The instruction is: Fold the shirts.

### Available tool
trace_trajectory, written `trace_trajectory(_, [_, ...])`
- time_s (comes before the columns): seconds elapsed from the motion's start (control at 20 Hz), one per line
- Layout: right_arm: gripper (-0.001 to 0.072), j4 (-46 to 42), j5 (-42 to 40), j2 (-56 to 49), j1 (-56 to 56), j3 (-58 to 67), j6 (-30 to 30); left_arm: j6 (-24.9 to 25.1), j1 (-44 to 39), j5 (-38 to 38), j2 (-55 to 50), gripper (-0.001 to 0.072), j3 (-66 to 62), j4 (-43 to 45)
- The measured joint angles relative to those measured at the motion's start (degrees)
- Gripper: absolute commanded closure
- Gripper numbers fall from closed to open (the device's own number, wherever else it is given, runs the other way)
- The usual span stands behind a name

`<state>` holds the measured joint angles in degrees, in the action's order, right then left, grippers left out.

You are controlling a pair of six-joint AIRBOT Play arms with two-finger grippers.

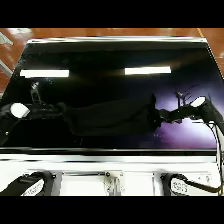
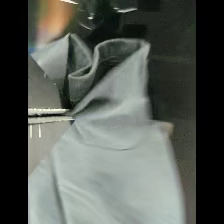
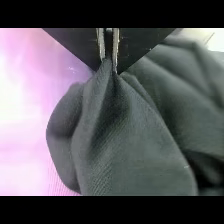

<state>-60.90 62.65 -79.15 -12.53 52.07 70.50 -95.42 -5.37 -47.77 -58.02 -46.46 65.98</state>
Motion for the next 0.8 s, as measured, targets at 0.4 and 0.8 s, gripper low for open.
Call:
trace_trajectory(0.4, [0.0648,-7.04,-4.61,21.38,-0.9,23.17,-0.76,1.03,12.22,0.04,7.13,0.0671,-31.56,-0.02])
trace_trajectory(0.8, [0.0648,-7.15,-8.57,34.71,-0.9,43.23,-0.9,1.84,14.82,0.37,10.01,0.0671,-58.36,-0.37])
